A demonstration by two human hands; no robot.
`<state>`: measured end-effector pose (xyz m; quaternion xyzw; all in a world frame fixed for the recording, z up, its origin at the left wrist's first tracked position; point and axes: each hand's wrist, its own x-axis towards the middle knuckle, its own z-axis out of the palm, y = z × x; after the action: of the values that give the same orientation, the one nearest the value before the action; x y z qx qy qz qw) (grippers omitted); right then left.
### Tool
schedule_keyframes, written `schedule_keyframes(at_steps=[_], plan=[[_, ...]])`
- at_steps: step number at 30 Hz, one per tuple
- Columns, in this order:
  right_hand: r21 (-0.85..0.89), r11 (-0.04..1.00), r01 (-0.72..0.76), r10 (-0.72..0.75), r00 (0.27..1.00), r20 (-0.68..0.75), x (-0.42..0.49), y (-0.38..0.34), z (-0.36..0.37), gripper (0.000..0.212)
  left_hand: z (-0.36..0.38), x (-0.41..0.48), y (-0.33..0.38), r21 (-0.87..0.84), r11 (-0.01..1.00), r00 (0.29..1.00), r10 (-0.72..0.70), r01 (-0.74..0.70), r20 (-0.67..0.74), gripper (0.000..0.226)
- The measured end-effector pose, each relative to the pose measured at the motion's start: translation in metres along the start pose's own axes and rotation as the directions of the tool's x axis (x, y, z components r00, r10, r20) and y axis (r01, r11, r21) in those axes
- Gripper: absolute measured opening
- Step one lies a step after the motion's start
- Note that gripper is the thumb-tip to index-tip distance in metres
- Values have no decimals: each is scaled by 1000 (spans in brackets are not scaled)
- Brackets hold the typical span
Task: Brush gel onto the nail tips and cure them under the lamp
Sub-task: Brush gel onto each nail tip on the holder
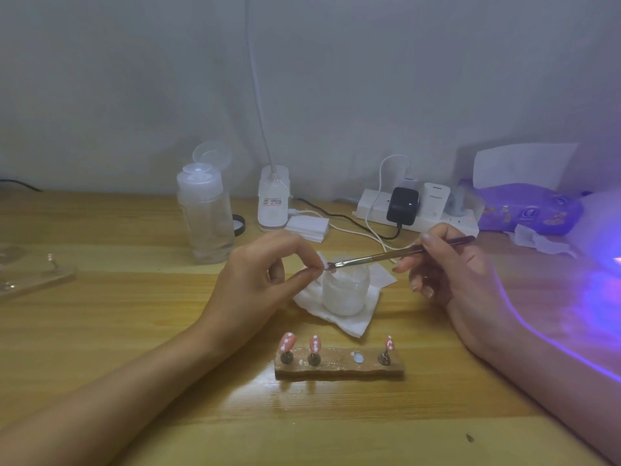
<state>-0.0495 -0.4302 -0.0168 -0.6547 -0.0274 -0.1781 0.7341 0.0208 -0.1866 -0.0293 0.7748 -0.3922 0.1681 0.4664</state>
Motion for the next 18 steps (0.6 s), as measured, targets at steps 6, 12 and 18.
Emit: schedule_keyframes(at_steps=[6, 12, 18], plan=[[3, 1000, 5, -5, 999, -38, 0, 1, -1, 18, -1, 0, 0, -10, 1000, 1000, -6, 6, 5, 6], [-14, 1000, 2, -2, 1000, -31, 1, 2, -2, 20, -1, -1, 1, -4, 1000, 1000, -11, 11, 8, 4], [-51, 999, 1, -1, 1000, 0, 1, 2, 0, 20, -1, -1, 1, -4, 1000, 1000, -19, 19, 1, 9]])
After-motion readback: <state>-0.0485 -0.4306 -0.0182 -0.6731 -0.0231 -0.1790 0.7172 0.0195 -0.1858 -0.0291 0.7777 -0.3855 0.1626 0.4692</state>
